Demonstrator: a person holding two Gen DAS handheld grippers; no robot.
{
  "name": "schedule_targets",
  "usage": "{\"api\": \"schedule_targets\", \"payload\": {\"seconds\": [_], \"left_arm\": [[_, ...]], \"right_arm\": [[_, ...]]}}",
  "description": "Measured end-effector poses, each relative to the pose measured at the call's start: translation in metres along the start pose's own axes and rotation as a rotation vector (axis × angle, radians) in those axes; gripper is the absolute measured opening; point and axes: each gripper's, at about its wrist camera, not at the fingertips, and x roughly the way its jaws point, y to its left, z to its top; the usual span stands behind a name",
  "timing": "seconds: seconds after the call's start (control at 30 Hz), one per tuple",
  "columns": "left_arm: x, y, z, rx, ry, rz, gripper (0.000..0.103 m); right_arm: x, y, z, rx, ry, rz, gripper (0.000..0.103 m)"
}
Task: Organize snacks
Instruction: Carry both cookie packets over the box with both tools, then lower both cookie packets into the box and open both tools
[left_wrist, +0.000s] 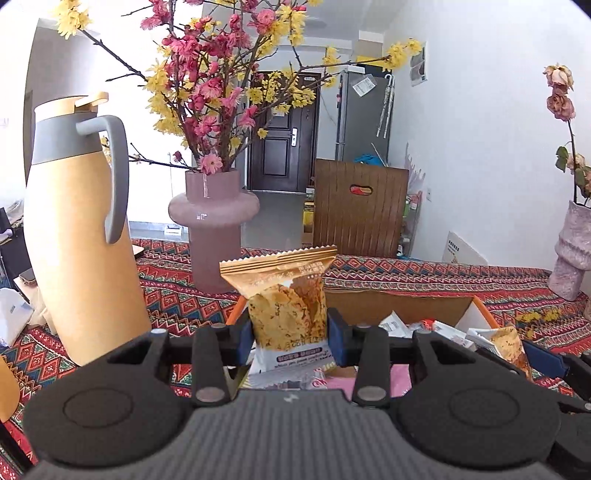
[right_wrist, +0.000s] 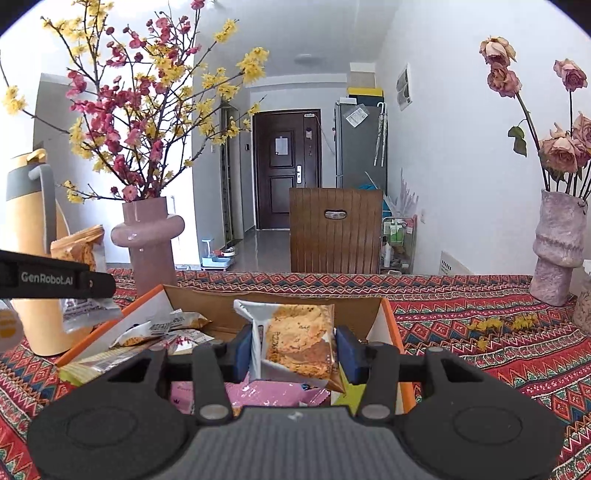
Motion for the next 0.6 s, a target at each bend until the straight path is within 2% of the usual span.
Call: {"api": "schedule_targets", "payload": {"seconds": [0.1,0.37,0.4,0.43,0.47,0.5,0.53,0.6], "left_arm": [[0.012,0.003,-0.005,0.002,-0.021,0.045,0.041],[0.024,0.009,-0.017,0.006,-0.009,0.044,0.044],[0.023,0.011,-0.017,0.002,-0.009,0.039,0.054],[0.02,0.012,-0.018,-0.005,-0.016,0.043,0.069],[0.018,0.013,-0.018,-0.008,-0.03,0.051,0.077],[0.015,0.014,-0.017,-0.009,-0.045,0.055,0.089],[0.011,0.014,-0.017,-0.011,-0.06,0.053,0.095],[0.007,0.014,-0.016,-0.018,-0.077,0.042,0.103]], "right_arm": [[0.012,0.004,-0.005,-0.009,0.004,-0.02,0.046],[0.025,0.004,-0.015,-0.025,0.025,-0.023,0.049],[0.025,0.004,-0.015,-0.024,0.029,-0.022,0.051],[0.026,0.003,-0.015,-0.022,0.031,-0.023,0.057],[0.025,0.003,-0.015,-0.019,0.032,-0.021,0.063],[0.024,0.002,-0.015,-0.016,0.03,-0.019,0.064],[0.023,0.001,-0.015,-0.011,0.025,-0.016,0.069],[0.02,0.0,-0.015,-0.004,0.02,-0.008,0.087]]}}
